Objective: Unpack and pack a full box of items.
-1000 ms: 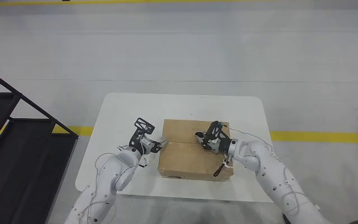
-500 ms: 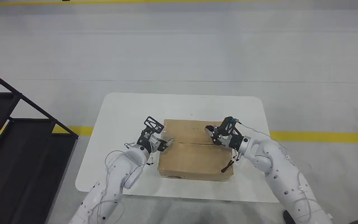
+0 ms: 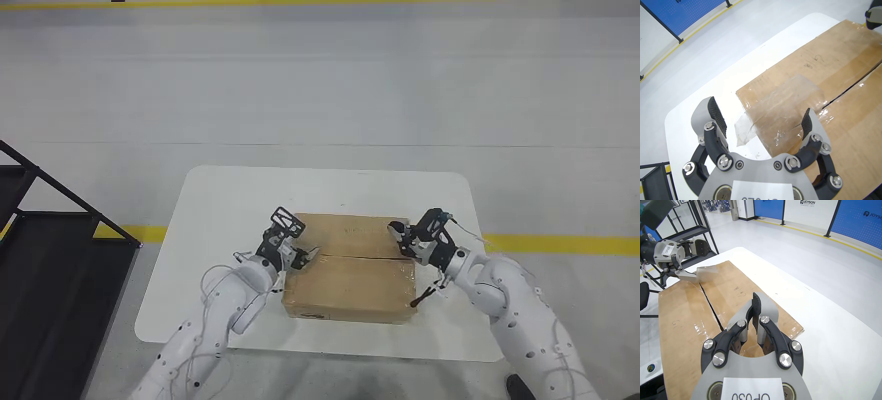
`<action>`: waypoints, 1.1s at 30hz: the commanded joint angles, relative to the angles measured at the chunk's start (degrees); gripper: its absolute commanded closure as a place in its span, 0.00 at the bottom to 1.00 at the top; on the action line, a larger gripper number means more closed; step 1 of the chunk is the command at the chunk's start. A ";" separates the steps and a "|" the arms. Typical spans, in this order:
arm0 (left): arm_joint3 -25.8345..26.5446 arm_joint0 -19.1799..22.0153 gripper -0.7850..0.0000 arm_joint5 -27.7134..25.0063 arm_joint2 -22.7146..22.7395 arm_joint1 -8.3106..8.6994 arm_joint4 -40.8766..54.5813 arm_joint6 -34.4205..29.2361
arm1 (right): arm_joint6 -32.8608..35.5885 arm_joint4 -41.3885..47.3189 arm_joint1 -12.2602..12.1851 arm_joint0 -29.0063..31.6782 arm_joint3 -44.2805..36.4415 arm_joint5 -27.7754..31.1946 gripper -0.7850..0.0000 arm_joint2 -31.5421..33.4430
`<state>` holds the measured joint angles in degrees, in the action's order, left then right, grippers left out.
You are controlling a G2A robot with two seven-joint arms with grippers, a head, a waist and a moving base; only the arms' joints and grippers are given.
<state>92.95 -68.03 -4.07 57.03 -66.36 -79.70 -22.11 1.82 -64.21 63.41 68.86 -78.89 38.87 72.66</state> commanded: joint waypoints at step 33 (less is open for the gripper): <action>-2.99 6.59 0.00 -0.94 -8.90 -4.76 -3.84 -1.49 | -0.42 1.16 -1.27 3.78 -2.77 -1.07 1.00 5.73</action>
<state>89.89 -61.45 -4.61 48.42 -71.02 -83.36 -23.83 1.43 -63.11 62.17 72.48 -81.57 37.81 78.23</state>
